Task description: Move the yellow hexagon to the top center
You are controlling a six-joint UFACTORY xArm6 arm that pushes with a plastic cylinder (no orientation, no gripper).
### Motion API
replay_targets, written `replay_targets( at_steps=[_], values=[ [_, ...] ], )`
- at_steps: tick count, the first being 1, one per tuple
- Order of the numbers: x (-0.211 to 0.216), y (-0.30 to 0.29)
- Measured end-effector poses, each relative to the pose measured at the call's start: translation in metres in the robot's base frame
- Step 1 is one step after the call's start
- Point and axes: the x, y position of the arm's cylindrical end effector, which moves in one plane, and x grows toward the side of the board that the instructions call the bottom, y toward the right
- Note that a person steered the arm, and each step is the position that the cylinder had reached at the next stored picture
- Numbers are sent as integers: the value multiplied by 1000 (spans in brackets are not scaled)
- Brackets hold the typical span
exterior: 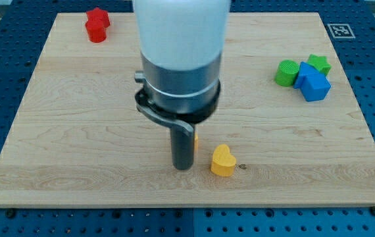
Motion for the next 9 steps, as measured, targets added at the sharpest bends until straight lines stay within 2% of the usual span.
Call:
replay_targets(
  at_steps=[2,3,5,7,9],
  values=[
    [-72,-9],
    [-95,0],
    [-60,16],
    [-89,31],
    [-92,65]
  ],
)
